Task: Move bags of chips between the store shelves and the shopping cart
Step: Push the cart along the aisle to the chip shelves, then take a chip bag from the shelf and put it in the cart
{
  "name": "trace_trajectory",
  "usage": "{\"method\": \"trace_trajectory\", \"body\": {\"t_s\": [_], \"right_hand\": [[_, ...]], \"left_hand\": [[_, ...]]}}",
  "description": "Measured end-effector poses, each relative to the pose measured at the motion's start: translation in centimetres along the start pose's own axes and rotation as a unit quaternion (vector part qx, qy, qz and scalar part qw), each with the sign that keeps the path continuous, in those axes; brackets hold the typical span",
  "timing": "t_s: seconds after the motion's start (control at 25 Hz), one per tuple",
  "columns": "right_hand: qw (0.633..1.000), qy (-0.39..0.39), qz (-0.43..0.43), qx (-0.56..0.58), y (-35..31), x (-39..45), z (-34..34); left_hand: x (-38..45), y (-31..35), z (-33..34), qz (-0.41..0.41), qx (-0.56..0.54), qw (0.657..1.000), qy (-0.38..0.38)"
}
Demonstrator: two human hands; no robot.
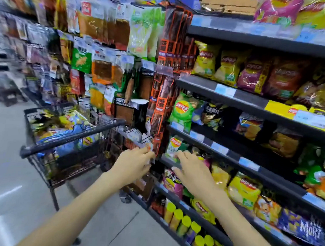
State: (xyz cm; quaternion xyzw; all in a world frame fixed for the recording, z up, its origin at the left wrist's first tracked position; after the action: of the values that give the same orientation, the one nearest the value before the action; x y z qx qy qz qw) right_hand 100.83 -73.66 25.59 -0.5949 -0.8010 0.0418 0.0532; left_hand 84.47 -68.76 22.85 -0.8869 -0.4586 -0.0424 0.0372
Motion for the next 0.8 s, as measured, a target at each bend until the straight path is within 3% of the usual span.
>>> {"method": "trace_trajectory", "body": {"t_s": [0.16, 0.52, 0.8], "right_hand": [[0.994, -0.065, -0.087, -0.027, -9.7, 0.4, 6.1], [0.956, -0.093, -0.277, -0.025, -33.6, 6.6, 12.3], [0.931, -0.101, -0.351, 0.008, -52.3, 14.7, 14.9]], "left_hand": [[-11.0, -4.6, 2.8, -0.095, -0.016, 0.992, -0.075], [-31.9, -20.9, 2.9, -0.339, -0.088, 0.934, -0.075], [-44.0, -35.7, 2.3, -0.423, -0.065, 0.901, -0.07]]}}
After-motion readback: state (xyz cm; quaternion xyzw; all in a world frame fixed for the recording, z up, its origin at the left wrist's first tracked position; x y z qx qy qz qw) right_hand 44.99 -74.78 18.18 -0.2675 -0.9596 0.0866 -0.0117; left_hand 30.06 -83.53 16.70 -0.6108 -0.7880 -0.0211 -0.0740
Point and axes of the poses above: each hand's wrist, its own x-axis towards the middle knuckle, its own z-axis out of the palm, y = z × x, the point moved 7 cm from there along x, towards the middle knuckle, and after that the axes turned 14 degrees about -y, right-handed, at the moved point
